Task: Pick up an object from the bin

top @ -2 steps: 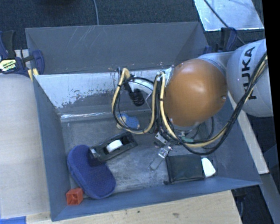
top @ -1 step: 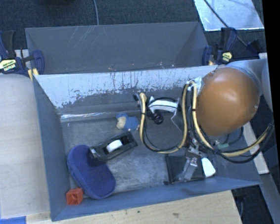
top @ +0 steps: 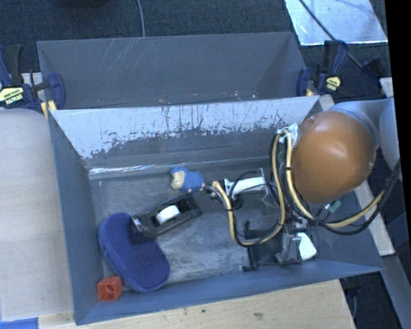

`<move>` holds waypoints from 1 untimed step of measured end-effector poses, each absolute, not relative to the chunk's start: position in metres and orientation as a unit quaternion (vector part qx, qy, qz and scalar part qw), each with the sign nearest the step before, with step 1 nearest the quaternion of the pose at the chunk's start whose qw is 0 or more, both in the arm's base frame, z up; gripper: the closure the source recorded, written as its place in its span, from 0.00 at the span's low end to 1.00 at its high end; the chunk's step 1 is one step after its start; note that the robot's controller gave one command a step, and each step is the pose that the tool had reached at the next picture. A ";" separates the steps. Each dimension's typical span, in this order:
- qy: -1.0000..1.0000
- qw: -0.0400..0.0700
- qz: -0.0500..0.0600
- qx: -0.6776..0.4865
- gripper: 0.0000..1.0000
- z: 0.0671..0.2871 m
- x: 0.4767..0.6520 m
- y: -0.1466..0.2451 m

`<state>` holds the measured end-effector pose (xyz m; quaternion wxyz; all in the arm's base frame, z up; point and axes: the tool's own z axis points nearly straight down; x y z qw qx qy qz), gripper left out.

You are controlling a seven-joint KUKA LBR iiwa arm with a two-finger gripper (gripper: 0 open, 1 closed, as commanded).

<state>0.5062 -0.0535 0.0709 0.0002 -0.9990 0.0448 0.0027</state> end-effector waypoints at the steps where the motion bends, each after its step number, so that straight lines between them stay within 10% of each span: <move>1: 0.045 0.000 0.002 -0.999 1.00 0.073 0.507 -0.052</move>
Offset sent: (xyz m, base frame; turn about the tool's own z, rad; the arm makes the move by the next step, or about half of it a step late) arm 0.0000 0.0000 0.0000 0.0000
